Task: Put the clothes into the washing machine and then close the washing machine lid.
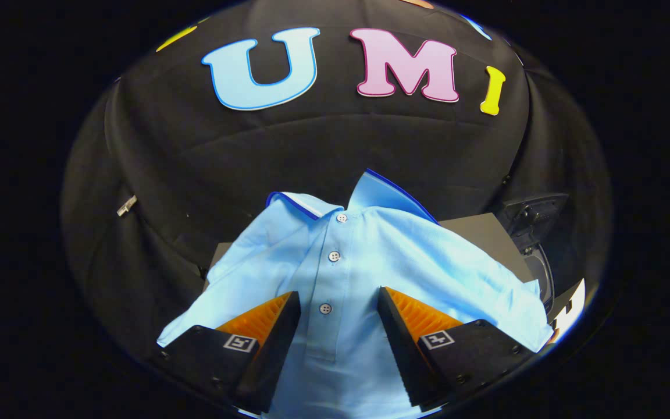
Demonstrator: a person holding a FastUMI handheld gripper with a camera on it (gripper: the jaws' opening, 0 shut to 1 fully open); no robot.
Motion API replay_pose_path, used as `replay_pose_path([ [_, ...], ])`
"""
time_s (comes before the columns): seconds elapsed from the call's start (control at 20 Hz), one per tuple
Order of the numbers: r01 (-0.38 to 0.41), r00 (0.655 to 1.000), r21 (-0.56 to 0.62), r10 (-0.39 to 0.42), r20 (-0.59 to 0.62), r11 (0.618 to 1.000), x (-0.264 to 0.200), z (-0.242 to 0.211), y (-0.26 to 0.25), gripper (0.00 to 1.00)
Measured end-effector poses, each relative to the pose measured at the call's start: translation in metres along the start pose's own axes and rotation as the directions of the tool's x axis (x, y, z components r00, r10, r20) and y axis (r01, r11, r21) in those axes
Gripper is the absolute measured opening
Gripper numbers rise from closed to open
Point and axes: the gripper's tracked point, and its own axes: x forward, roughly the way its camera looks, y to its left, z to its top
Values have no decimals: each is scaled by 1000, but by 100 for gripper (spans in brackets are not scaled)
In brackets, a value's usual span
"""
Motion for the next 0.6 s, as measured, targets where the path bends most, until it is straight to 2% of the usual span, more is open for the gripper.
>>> replay_pose_path([
  [0.1,-34,999,-8,34,10,999,2,5,3,56],
  [0.25,-94,995,82,90,51,992,2,7,1,9],
  [0.4,-128,991,106,123,55,986,1,8,1,8],
  [0.6,-90,994,69,85,62,994,1,5,-1,9],
])
